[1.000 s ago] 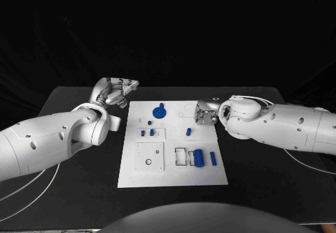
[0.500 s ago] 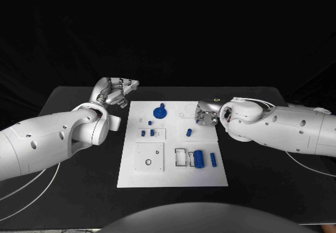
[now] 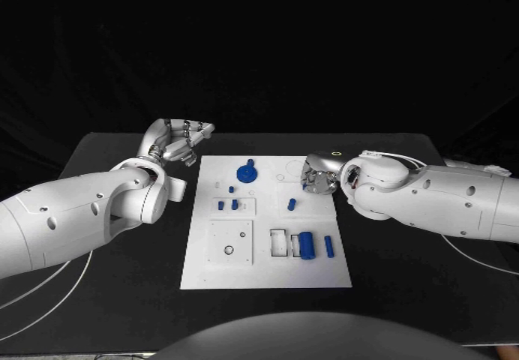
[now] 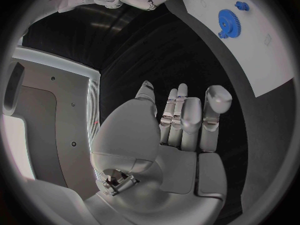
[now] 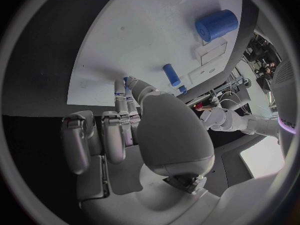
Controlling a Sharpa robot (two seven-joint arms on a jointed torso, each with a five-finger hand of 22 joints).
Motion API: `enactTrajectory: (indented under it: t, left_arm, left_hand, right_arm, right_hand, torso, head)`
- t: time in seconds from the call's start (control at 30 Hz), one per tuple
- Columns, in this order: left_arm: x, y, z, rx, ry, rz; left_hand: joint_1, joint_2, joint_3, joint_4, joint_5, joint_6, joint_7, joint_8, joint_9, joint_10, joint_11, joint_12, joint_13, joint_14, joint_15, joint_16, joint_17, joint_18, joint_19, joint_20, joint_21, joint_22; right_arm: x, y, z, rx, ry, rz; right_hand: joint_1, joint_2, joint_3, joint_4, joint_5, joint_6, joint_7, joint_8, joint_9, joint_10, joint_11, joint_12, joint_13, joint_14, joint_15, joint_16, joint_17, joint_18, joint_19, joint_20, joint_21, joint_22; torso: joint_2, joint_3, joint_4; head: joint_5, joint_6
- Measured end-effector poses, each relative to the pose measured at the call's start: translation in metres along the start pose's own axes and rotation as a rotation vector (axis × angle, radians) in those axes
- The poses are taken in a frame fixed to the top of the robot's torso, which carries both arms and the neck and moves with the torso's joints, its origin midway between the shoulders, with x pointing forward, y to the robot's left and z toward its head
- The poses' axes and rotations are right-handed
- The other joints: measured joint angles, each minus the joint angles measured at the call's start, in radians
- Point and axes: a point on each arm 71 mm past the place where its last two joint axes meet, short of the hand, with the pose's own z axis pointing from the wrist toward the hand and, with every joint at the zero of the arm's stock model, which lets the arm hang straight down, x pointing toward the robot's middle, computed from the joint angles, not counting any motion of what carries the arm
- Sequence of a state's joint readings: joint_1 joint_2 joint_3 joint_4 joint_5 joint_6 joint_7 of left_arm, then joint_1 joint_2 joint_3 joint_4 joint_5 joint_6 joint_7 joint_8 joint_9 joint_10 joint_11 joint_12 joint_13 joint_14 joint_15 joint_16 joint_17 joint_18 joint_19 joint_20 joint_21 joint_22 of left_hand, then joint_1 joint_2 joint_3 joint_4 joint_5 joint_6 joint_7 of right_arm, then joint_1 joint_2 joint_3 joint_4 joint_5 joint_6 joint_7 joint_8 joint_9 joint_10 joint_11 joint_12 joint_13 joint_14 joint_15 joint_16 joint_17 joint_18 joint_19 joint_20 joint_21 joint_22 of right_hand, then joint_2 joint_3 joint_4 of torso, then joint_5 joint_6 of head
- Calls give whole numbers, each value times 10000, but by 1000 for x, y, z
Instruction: Assemble the parts on the task board
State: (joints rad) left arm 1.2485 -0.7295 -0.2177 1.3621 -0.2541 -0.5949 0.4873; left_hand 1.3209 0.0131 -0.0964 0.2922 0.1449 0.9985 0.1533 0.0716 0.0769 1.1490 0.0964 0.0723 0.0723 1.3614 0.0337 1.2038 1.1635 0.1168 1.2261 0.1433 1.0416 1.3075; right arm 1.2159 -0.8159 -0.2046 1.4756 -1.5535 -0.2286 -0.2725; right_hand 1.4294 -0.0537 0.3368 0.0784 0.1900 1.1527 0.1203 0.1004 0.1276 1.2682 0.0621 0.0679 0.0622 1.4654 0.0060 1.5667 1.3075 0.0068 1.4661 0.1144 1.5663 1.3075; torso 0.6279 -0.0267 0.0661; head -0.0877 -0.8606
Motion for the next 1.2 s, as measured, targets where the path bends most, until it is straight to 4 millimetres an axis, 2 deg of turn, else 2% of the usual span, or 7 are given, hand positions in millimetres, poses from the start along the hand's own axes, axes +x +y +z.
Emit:
enactTrajectory:
  t: [0.5, 1.2]
  left_arm:
    - [-2, 1, 1, -12, -41, 30]
    - [-2, 2, 2, -21, -75, 66]
  left_hand:
    - [0, 0, 0, 0, 0, 0, 0, 0, 0, 0, 0, 0, 1, 0, 0, 0, 1, 0, 0, 0, 0, 0]
    - [0, 0, 0, 0, 0, 0, 0, 0, 0, 0, 0, 0, 8, 0, 0, 1, -11, 0, 0, -1, 0, 0]
  right_arm:
    - [-5, 4, -4, -163, -330, 224]
    - [-46, 13, -16, -533, -1195, 636]
  right_hand:
    - [-51, -51, 28, -29, 36, 8, -6, 0, 24, -38, 37, -40, -10, 31, 31, 0, -1, 0, 0, 0, 0, -1]
    - [-51, -51, 28, -30, 30, -7, -2, -47, 31, -38, 37, -39, -8, -5, 68, 0, -2, 0, 0, 1, 0, 6]
  torso:
    - [-1, -1, 4]
    - [-1, 0, 11]
  head:
    - [13, -1]
    - [45, -41]
